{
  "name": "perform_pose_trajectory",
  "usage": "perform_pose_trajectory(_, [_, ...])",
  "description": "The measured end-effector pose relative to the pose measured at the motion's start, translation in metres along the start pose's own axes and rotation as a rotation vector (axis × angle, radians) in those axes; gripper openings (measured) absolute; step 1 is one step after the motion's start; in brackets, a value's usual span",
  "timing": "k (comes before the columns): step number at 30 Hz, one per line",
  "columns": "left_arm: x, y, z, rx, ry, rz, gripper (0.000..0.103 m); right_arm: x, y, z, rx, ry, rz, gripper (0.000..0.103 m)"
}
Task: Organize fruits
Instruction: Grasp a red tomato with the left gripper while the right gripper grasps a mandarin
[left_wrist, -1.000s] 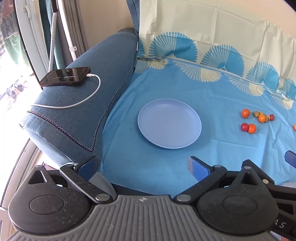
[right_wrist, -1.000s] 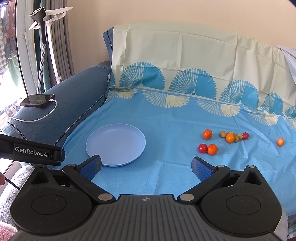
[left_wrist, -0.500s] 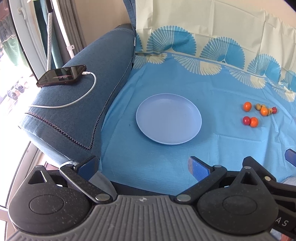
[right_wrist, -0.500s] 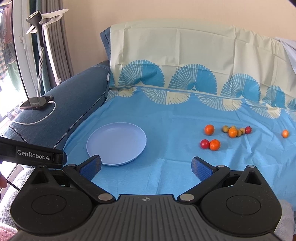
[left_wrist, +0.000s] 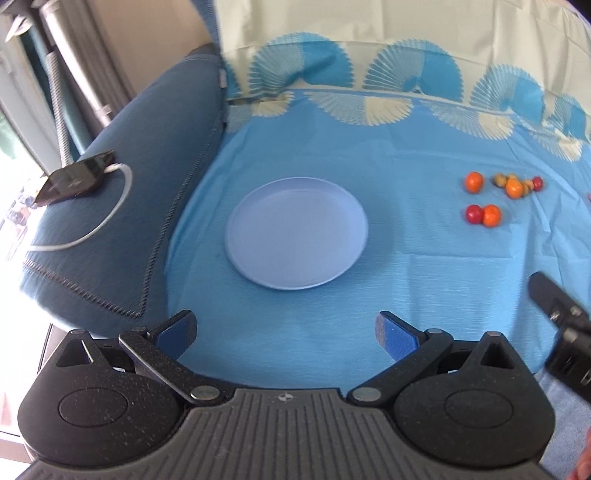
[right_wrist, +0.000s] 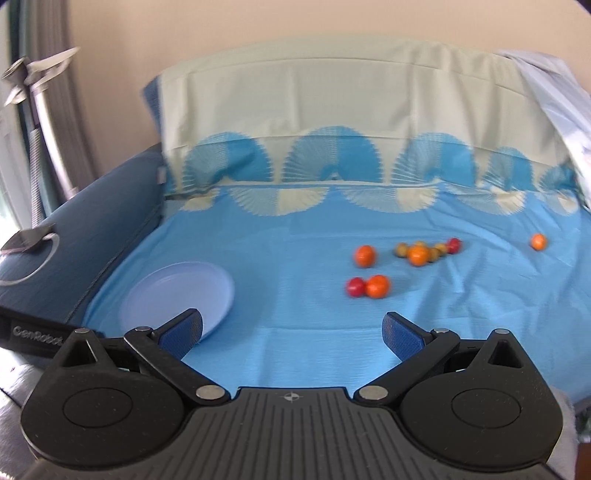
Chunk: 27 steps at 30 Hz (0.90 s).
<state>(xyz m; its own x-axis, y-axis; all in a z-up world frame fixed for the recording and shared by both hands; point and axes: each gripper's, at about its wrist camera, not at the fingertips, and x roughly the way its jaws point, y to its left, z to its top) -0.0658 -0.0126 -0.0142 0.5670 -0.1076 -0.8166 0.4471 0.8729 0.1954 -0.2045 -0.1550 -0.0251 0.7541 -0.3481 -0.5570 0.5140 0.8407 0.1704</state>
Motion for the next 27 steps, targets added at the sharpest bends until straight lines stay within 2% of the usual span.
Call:
perform_pose_trajectory(3, [0.007, -0.025, 0.013, 0.035, 0.008, -0.031, 0.103, 0.004, -0.030, 0.006, 0.027, -0.033, -0.072, 0.103])
perform_pose_trajectory(7, [0.023, -0.066, 0.036, 0.063, 0.020, -0.110, 0.103, 0.014, -0.082, 0.022, 0.062, -0.049, -0.179, 0.103])
perform_pose_trajectory(10, [0.041, -0.105, 0.056, 0.093, 0.038, -0.156, 0.103, 0.030, -0.132, 0.037, 0.093, -0.048, -0.258, 0.103])
perform_pose_trajectory(14, [0.080, -0.157, 0.084, 0.146, 0.039, -0.195, 0.103, 0.062, -0.216, 0.058, 0.207, -0.035, -0.331, 0.103])
perform_pose_trajectory(17, [0.120, -0.191, 0.101, 0.227, 0.031, -0.197, 0.103, 0.097, -0.279, 0.068, 0.268, -0.041, -0.410, 0.103])
perform_pose_trajectory(21, [0.172, -0.221, 0.111, 0.348, 0.034, -0.193, 0.103, 0.163, -0.357, 0.081, 0.306, -0.007, -0.510, 0.103])
perform_pose_trajectory(23, [0.192, -0.231, 0.113, 0.400, 0.043, -0.191, 0.103, 0.198, -0.388, 0.083, 0.314, 0.013, -0.534, 0.102])
perform_pose_trajectory(27, [0.217, -0.239, 0.117, 0.437, 0.061, -0.252, 0.103, 0.272, -0.429, 0.086, 0.310, 0.060, -0.538, 0.102])
